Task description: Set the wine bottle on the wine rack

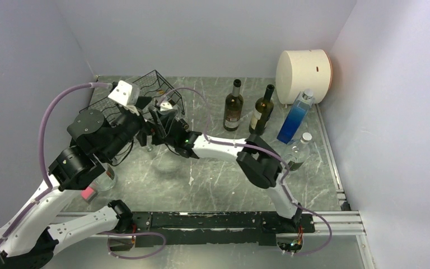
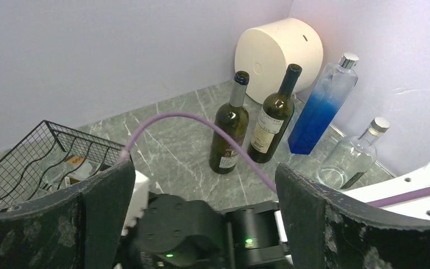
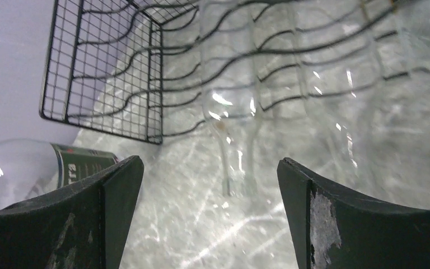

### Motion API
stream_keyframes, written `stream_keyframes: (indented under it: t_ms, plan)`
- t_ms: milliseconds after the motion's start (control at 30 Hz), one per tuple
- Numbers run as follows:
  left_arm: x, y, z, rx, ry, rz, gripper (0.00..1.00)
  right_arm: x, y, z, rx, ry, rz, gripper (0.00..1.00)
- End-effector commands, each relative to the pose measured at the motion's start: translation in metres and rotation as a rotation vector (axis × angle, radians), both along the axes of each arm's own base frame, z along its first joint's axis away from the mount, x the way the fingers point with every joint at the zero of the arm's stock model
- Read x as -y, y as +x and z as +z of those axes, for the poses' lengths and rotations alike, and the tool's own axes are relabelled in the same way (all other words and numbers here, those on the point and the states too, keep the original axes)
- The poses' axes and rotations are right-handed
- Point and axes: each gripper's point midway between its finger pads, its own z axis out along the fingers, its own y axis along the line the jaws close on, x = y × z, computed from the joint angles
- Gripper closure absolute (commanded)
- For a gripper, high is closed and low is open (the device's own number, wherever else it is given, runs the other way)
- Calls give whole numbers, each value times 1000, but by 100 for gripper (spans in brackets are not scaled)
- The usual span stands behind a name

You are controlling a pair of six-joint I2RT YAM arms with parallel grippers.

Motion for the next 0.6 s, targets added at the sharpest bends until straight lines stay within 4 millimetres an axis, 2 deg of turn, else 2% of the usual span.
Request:
stream_keyframes:
  t_ms: [0, 133, 200, 467, 567]
  plan:
    - [-10, -4, 16, 49, -19, 20, 1, 22, -7, 31, 91, 85, -2, 6]
    - [-14, -2, 14, 56, -20, 45, 1, 55, -14, 39, 116, 40, -34, 7]
    - [-15, 0, 13, 59, -21, 58, 1, 80, -12, 46, 151, -14, -87, 8]
    - [-17, 6, -5, 48, -39, 92, 1, 205, 21, 100, 242, -204, -355, 22]
    - [-17, 8, -9, 48, -59, 108, 1, 259, 35, 122, 241, -261, -501, 29]
